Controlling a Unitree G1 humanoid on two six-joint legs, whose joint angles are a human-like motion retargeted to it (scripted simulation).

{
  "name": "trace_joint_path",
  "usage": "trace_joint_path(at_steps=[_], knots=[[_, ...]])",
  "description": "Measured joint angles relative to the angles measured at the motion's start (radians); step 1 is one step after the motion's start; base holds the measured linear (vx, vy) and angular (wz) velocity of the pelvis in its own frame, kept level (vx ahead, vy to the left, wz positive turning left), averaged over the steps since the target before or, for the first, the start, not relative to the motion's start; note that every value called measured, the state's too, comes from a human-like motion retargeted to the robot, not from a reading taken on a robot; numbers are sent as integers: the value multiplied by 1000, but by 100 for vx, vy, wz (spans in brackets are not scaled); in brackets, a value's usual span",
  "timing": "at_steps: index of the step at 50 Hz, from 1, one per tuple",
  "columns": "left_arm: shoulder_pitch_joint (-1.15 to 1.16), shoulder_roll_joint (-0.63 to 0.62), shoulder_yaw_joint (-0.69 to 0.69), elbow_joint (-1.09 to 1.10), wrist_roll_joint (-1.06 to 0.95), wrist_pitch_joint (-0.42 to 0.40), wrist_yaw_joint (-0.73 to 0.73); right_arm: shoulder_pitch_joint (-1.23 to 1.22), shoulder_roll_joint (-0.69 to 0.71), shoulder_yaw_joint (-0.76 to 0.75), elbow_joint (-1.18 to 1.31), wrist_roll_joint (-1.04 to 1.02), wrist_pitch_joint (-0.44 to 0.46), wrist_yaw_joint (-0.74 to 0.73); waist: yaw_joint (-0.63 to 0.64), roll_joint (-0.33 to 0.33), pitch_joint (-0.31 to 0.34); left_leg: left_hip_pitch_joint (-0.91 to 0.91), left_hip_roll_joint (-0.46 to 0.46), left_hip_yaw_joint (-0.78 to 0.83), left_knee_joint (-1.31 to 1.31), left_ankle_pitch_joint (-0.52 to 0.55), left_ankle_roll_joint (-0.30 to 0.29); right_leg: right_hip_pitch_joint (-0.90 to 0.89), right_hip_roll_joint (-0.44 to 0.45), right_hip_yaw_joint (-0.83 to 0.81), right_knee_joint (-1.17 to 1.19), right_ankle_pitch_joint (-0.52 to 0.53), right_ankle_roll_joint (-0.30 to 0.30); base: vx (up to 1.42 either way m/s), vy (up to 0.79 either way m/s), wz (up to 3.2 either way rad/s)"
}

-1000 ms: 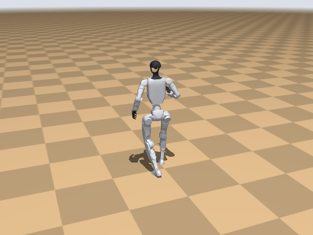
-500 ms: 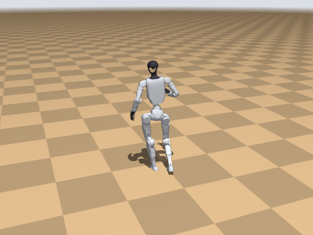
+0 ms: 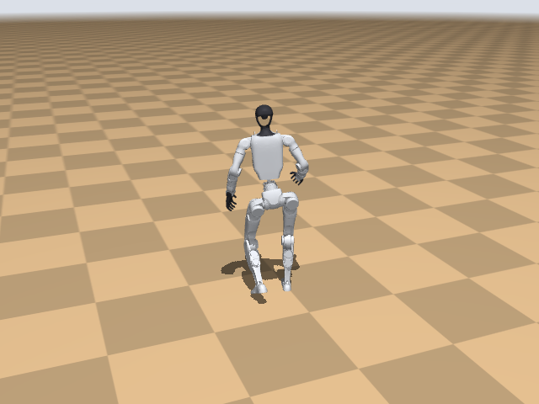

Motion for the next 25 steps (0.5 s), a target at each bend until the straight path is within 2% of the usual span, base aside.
trace_joint_path(at_steps=[5, 6, 7, 8, 9, 13, 18, 22, 25], knots=[[-20, 2, 10, 30, 19, -11, 52, -5, 8, 7, 103, -18, 11, -24, -84, -24, -13, 118, -141, 52, -390, -2, -21, -108, -94, 12, 68, -5, 31, -21, 13, 1], [-19, 1, 12, 30, 20, -11, 62, 1, 11, 6, 113, -21, 15, -26, -90, -17, -9, 111, -136, 61, -405, -15, -23, -136, -96, 7, 97, -5, 34, -29, 14, 8], [-24, 2, 15, 32, 21, -12, 71, 0, 11, 4, 125, -24, 18, -27, -106, -21, -11, 118, -156, 76, -465, -8, -21, -170, -115, 9, 126, -11, 40, -26, 15, 37], [-39, 2, 23, 36, 20, -14, 82, -15, 8, 0, 140, -27, 20, -28, -140, -46, -27, 152, -226, 102, -616, 40, -12, -219, -170, 21, 158, -29, 51, -25, 15, 61], [-44, 2, 28, 37, 19, -15, 90, -16, 8, -3, 147, -31, 21, -28, -158, -56, -30, 158, -252, 121, -669, 55, -8, -253, -196, 26, 189, -43, 55, -28, 15, 56], [-52, 2, 49, 35, 15, -12, 112, -19, 2, -18, 151, -61, 28, -24, -198, -63, -30, 129, -285, 164, -725, 67, -2, -361, -257, 32, 326, -165, 32, -31, 11, 11], [-57, -5, 71, 38, 3, 5, 101, -42, -20, -26, 130, -106, 31, 8, -256, -99, -42, 145, -380, 177, -818, 112, 23, -433, -369, 55, 625, -277, 13, -24, 5, 39], [-60, -11, 80, 36, -7, 16, 73, -63, -34, -18, 105, -132, 28, 42, -282, -150, -48, 179, -458, 178, -863, 138, 52, -402, -451, 81, 801, -331, 11, -17, 0, 35], [-62, -11, 82, 36, -16, 23, 53, -74, -38, -7, 88, -143, 24, 62, -285, -191, -52, 204, -499, 179, -882, 152, 69, -338, -486, 98, 833, -349, 23, -11, -4, 12]])
